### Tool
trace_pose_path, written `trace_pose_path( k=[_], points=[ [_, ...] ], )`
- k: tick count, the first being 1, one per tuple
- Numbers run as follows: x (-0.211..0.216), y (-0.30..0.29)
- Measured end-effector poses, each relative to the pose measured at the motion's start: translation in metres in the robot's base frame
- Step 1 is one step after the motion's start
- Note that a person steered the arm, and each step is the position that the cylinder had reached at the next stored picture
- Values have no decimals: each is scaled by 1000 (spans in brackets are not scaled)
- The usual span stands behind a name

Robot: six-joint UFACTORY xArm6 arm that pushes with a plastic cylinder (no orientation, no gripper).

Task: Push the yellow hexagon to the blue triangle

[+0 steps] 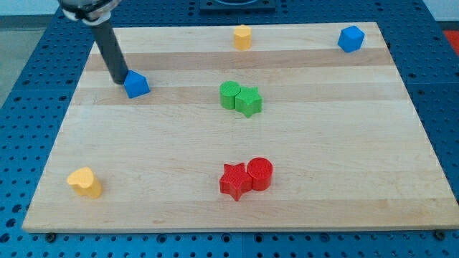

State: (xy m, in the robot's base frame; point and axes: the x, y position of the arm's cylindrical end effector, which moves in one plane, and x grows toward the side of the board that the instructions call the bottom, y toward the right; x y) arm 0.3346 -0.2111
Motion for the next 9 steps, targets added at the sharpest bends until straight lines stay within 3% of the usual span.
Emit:
trace_pose_path(
  k=[2,5,6,9],
  points=[
    [-13,82],
    [-69,243],
    [-100,255],
    [-111,156]
  ],
)
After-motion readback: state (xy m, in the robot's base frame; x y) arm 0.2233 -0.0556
